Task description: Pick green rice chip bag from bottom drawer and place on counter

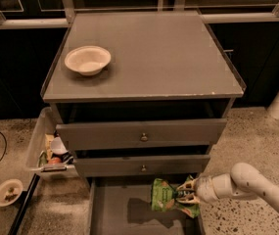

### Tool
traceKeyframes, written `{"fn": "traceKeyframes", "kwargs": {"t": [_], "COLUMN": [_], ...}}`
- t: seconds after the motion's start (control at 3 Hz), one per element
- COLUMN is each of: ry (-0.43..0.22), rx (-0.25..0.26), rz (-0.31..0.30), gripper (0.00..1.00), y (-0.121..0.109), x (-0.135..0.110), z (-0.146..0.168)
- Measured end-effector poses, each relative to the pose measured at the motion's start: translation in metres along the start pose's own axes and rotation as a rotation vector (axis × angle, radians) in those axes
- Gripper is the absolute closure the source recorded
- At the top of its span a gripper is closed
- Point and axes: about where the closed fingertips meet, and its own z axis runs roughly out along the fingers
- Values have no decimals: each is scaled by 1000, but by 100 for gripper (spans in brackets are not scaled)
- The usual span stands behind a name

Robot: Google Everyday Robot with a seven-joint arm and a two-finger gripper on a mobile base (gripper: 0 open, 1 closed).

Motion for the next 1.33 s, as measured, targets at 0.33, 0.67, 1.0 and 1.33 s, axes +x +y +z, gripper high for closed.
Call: {"fn": "traceKeyframes", "kwargs": {"t": [0.33,0.67,1.0,1.33], "ry": [13,60,133,214], "rx": [13,34,55,120], "rz": [-63,-140,-207,-267], "gripper": [100,100,100,100], "y": [-2,-6,-16,-44], "x": [-34,-75,-123,-184], "z": [-26,-56,-87,-142]}}
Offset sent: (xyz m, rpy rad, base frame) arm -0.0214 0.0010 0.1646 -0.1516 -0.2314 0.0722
